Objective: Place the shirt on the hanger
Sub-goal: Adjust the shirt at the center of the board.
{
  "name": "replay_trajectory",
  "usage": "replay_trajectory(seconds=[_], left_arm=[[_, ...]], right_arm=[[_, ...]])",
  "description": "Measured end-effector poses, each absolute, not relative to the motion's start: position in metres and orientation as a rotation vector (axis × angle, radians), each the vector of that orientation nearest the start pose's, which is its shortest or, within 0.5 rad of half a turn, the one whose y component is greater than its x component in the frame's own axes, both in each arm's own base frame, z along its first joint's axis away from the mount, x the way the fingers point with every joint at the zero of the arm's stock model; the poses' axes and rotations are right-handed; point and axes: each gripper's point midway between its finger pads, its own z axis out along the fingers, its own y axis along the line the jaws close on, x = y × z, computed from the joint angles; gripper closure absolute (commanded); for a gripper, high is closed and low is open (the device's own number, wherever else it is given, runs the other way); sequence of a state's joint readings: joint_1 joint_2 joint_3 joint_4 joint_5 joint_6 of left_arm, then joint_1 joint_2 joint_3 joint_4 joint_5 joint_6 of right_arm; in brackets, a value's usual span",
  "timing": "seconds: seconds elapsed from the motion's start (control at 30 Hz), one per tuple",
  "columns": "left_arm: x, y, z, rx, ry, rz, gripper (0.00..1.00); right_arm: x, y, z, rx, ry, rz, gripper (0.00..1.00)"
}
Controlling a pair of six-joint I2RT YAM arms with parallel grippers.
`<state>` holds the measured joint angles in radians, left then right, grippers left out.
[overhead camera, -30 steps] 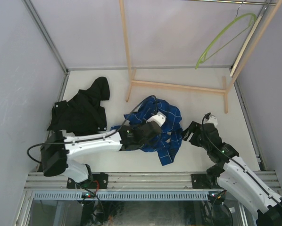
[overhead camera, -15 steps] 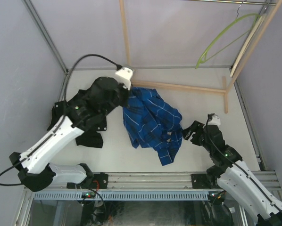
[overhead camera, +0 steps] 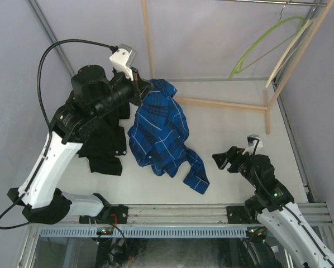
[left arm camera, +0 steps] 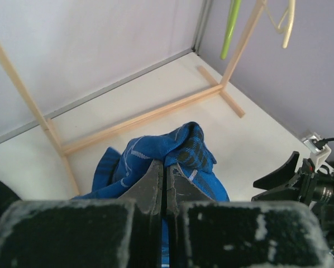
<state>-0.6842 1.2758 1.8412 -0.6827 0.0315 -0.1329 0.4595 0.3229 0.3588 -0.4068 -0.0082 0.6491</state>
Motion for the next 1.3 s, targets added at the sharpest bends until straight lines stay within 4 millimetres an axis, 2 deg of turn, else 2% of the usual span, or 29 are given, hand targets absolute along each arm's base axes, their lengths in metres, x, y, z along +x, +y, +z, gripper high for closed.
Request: replay_trajectory(seconds=[0.23, 0.37, 0.5, 0.63, 0.77, 0.83, 0.9, 1.03, 1.13, 1.17, 1.3], left_arm=[[0.285, -0.252, 0.483, 0.481, 1.682, -0.726, 1.0], [0.285, -0.25, 0.489, 0.449, 1.682, -0.771, 1.0], [0.28, -0.247, 0.505, 0.431, 1.654, -0.836, 1.0], [0.273, -0.247, 0.521, 0.431, 1.619, -0.901, 1.0], [0.26, -0.248, 0.542, 0.449, 1.57, -0.97, 1.0], [0.252, -0.247, 0.554, 0.462, 1.539, -0.995, 1.0], [0.244, -0.246, 0.567, 0.473, 1.504, -1.02, 1.0], [0.235, -0.244, 0.581, 0.482, 1.461, -1.06, 1.0], [0.237, -0.241, 0.583, 0.463, 1.465, -1.069, 1.0], [0.238, -0.239, 0.583, 0.454, 1.468, -1.069, 1.0], [0.249, -0.224, 0.584, 0.388, 1.465, -1.062, 1.0]], right_arm=[[0.186, 0.151, 0.163, -0.018, 1.935, 0.853, 0.28], [0.18, 0.172, 0.173, -0.146, 1.888, 0.918, 0.24], [0.178, 0.198, 0.177, -0.265, 1.864, 0.961, 0.2], [0.187, 0.22, 0.168, -0.349, 1.871, 0.954, 0.2], [0.205, 0.234, 0.153, -0.383, 1.909, 0.917, 0.21], [0.213, 0.24, 0.146, -0.394, 1.928, 0.909, 0.26], [0.221, 0.243, 0.142, -0.393, 1.933, 0.903, 0.35], [0.233, 0.248, 0.141, -0.378, 1.922, 0.935, 0.65], [0.234, 0.251, 0.153, -0.378, 1.878, 0.99, 0.95], [0.234, 0.252, 0.158, -0.383, 1.859, 1.003, 1.0], [0.227, 0.247, 0.191, -0.372, 1.761, 1.041, 1.0]])
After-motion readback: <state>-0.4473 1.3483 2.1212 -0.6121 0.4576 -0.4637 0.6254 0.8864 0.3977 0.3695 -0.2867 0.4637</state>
